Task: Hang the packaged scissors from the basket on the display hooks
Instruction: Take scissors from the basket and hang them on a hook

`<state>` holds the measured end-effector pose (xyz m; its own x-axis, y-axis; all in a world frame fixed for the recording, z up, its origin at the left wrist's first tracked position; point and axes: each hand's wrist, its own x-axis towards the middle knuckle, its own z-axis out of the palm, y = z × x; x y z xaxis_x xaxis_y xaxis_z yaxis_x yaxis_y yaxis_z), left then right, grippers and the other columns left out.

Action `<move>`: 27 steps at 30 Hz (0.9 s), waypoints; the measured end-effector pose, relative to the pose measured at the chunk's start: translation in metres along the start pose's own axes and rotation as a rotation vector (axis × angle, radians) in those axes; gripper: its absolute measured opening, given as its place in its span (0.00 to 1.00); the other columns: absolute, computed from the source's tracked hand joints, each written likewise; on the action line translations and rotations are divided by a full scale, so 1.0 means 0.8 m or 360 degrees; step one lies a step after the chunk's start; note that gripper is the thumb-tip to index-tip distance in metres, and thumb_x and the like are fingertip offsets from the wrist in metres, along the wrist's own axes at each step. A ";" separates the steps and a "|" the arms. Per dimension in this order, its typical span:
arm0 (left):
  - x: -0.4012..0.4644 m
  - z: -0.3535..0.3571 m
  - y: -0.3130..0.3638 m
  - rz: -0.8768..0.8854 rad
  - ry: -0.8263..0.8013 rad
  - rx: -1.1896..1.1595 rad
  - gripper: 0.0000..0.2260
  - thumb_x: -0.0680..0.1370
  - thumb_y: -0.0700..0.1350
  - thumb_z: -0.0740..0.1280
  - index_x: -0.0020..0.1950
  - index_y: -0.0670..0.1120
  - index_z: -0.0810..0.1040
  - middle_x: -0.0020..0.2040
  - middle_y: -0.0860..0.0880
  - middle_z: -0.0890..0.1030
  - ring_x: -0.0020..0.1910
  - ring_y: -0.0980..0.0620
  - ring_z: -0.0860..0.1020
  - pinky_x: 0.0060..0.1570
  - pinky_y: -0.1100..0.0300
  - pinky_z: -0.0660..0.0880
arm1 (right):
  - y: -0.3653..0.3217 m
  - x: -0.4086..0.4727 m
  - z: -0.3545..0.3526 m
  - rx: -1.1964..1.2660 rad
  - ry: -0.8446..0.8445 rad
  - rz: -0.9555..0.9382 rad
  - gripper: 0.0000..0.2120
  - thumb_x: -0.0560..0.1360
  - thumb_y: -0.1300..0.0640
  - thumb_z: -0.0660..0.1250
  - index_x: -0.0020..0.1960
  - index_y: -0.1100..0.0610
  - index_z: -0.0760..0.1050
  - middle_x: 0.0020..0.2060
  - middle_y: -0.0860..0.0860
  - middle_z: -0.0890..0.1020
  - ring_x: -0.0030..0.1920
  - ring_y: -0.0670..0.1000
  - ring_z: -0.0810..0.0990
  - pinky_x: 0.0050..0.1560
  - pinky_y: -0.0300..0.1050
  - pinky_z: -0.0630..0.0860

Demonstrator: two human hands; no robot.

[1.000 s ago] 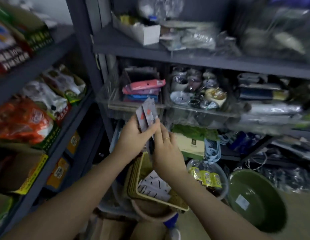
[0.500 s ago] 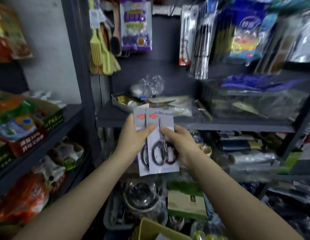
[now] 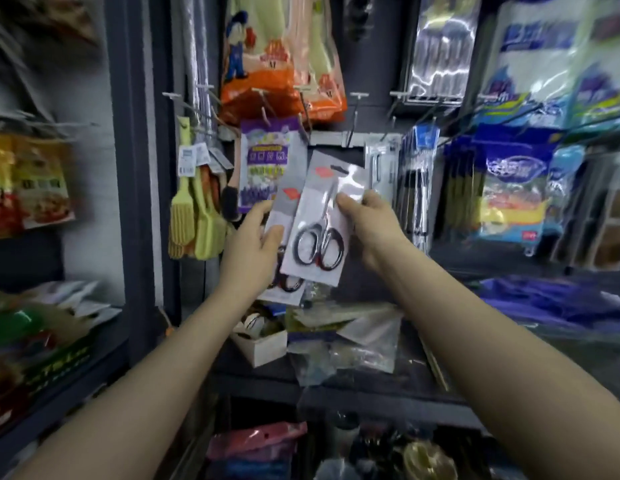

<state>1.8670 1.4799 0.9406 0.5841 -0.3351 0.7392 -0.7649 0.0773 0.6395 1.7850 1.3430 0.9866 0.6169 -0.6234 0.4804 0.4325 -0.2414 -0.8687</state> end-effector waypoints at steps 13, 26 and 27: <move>0.072 0.031 -0.010 0.0022 0.0212 0.0238 0.15 0.77 0.42 0.59 0.64 0.49 0.69 0.51 0.43 0.82 0.47 0.42 0.79 0.51 0.43 0.77 | -0.033 0.133 -0.029 -0.0226 0.0123 -0.0240 0.06 0.76 0.58 0.61 0.52 0.56 0.74 0.53 0.59 0.82 0.53 0.61 0.82 0.57 0.62 0.78; 0.086 0.027 0.008 0.0093 0.0231 -0.0117 0.11 0.77 0.41 0.60 0.54 0.57 0.69 0.43 0.60 0.78 0.39 0.62 0.78 0.45 0.56 0.76 | -0.039 0.155 -0.018 -0.0301 0.0253 -0.0411 0.03 0.78 0.59 0.59 0.50 0.56 0.71 0.49 0.57 0.80 0.52 0.60 0.80 0.56 0.57 0.78; 0.087 0.028 0.010 0.0093 0.0213 -0.0098 0.11 0.77 0.41 0.60 0.54 0.57 0.69 0.42 0.58 0.79 0.42 0.55 0.80 0.46 0.51 0.77 | -0.039 0.156 -0.017 -0.0299 0.0253 -0.0393 0.05 0.78 0.58 0.59 0.52 0.57 0.71 0.51 0.57 0.80 0.53 0.60 0.80 0.57 0.57 0.78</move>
<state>1.8952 1.4365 0.9924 0.5733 -0.2009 0.7943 -0.7828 0.1518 0.6034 1.8398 1.2629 1.0718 0.3925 -0.6336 0.6667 0.4183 -0.5226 -0.7429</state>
